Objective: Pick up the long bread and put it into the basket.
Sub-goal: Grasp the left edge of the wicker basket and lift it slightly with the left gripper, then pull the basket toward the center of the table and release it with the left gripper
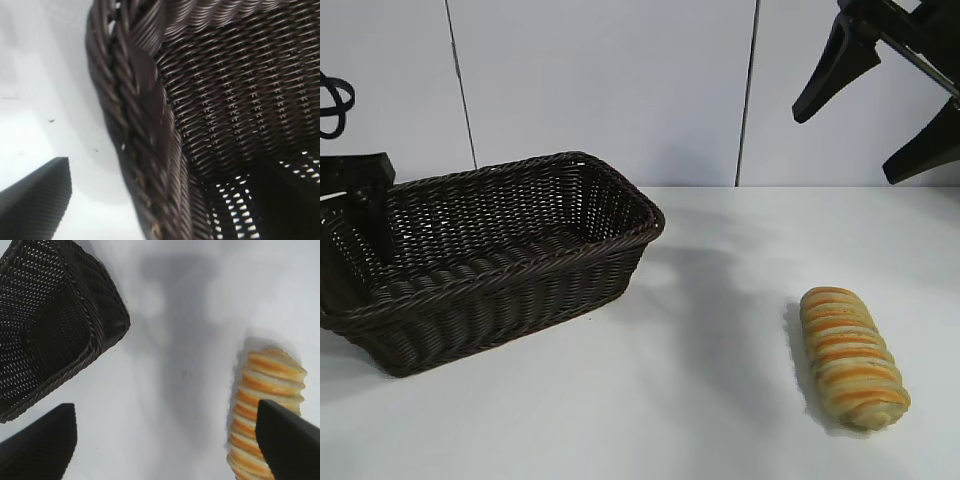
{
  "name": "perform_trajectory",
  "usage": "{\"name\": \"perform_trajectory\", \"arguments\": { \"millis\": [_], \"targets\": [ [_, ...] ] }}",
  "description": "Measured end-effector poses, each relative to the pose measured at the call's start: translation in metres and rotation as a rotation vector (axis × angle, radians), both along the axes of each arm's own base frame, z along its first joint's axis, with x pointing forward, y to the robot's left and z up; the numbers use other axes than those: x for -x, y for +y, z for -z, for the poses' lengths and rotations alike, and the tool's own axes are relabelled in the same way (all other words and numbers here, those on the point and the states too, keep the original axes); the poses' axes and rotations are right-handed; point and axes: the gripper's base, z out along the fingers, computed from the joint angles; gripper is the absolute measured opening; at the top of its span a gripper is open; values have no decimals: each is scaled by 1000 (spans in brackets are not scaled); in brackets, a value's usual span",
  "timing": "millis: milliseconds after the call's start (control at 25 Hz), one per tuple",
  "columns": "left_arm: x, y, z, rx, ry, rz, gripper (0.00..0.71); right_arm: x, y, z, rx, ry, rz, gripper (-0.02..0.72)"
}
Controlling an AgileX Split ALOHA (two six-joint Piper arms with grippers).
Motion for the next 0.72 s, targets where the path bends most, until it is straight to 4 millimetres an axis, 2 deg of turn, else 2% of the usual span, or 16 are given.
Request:
{"name": "perform_trajectory", "arguments": {
  "millis": [160,240,440,720],
  "targets": [
    [-1,0,0,7,-11,-14,181,0,0,0,1,0,-1,695],
    [-4,0,-1,22,-35,-39,108,0,0,0,2,0,-1,695],
    [-9,-2,-11,26,-25,-7,99,0,0,0,4,-1,-1,695],
    [-25,-8,-54,27,-66,143,99,0,0,0,4,-1,-1,695]
  ]
}}
